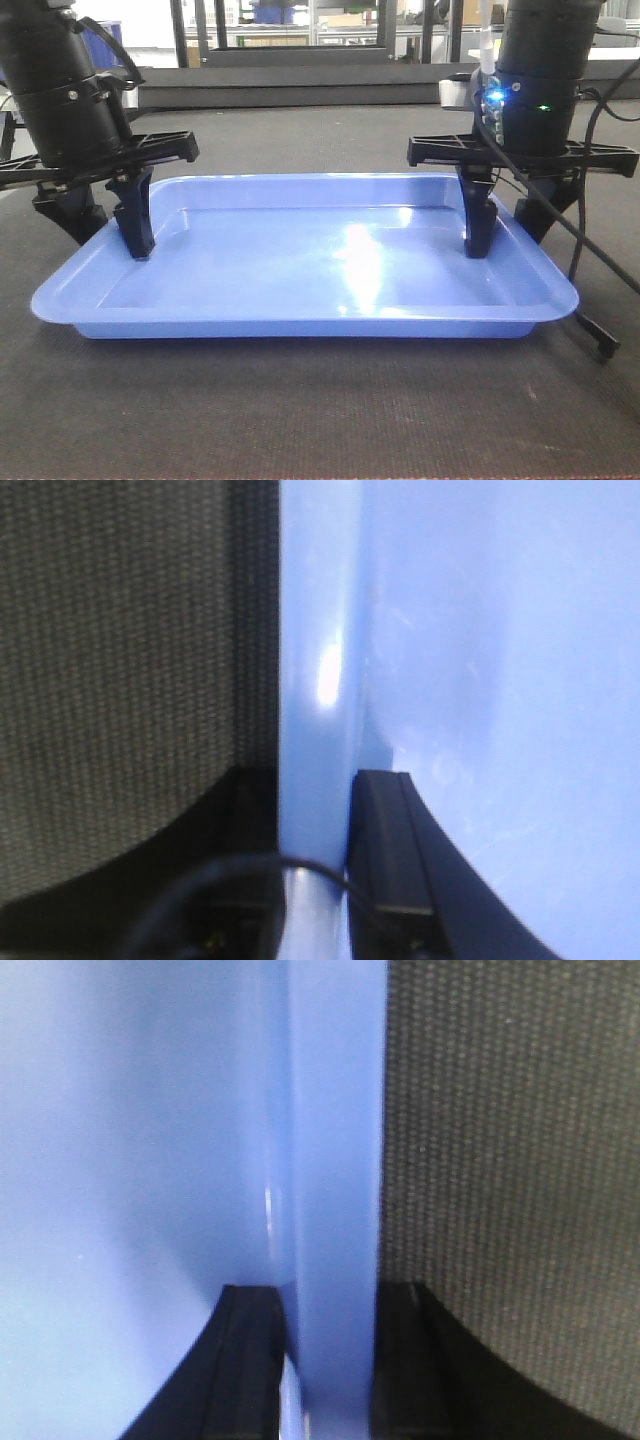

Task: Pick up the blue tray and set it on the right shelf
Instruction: 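Close both grippers on the tray's side rims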

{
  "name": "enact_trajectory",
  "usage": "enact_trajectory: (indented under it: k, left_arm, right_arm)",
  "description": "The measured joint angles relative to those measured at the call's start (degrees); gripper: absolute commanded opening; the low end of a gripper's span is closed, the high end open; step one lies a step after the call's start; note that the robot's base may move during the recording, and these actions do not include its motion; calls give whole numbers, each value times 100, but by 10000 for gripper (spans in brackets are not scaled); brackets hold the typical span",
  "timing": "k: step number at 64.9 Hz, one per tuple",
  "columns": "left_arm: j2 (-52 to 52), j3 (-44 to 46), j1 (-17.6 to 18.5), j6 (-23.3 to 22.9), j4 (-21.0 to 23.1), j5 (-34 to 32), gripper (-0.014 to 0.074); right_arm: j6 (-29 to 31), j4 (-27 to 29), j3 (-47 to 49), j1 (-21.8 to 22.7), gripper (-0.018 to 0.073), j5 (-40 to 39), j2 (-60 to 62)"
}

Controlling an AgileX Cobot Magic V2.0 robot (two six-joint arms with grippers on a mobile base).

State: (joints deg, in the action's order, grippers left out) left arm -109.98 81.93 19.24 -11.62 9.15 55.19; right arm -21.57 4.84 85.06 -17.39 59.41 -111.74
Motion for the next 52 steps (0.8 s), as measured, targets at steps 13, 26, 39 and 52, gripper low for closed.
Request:
enact_trajectory:
  k: [13,26,39,52]
  left_arm:
    - [0,0,0,0,15,0,-15]
    - [0,0,0,0,25,0,-15]
    - [0,0,0,0,25,34,-15]
    - [0,0,0,0,25,46,-15]
  right_arm:
    - [0,0,0,0,288,0,0]
    - [0,0,0,0,287,0,0]
    - [-7,0,0,0,287,0,0]
    - [-7,0,0,0,287,0,0]
